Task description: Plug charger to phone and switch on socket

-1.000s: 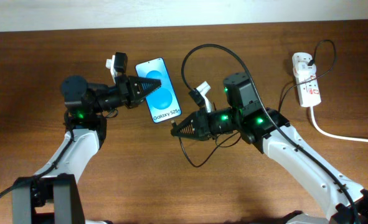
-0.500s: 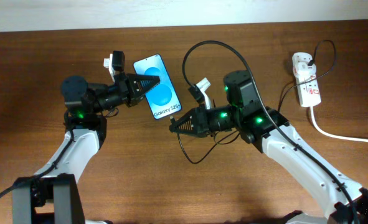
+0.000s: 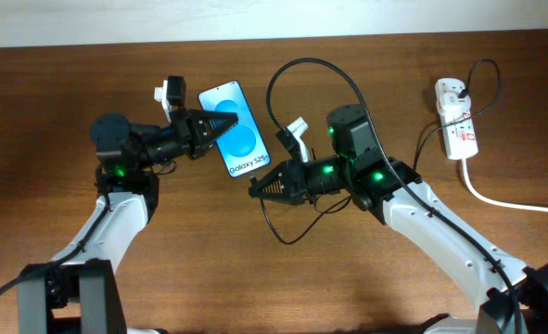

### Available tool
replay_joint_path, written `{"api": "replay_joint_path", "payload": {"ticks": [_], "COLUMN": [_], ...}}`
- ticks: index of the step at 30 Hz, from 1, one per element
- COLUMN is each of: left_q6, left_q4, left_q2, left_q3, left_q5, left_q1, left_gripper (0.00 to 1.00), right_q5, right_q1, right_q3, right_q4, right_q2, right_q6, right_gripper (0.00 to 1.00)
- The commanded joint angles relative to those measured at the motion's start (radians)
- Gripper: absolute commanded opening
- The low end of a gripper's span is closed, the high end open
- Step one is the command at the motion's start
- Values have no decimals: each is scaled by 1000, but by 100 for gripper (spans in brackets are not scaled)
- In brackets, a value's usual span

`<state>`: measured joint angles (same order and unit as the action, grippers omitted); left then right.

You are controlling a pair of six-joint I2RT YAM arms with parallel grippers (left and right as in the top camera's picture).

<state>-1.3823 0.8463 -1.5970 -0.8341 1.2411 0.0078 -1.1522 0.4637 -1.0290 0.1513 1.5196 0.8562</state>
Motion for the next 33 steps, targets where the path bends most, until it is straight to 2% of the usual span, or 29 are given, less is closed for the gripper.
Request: {"api": "replay_joint_path", "payload": {"ticks": [1, 6, 9, 16, 33], "left_q6": [-8, -8, -8, -8, -8], "left_q4": [10, 10, 10, 10, 10], "left_q2": [2, 2, 2, 2, 2], "left_q3": [-12, -12, -12, -12, -12], "left_q5": [-8, -7, -7, -7, -7], "left_q1": [2, 2, 2, 2, 2], "left_gripper": [0, 0, 0, 0, 0], "right_q5": [-52, -66, -42, 13, 10], "right_q1": [8, 7, 6, 6, 5], "right_q3": [-1, -1, -1, -2, -2], "right_q4": [-10, -10, -10, -14, -36], "right_q2": [7, 7, 7, 7, 7], "right_q6": [-22, -41, -101, -119, -119], "right_gripper": [4, 4, 4, 4, 4]}}
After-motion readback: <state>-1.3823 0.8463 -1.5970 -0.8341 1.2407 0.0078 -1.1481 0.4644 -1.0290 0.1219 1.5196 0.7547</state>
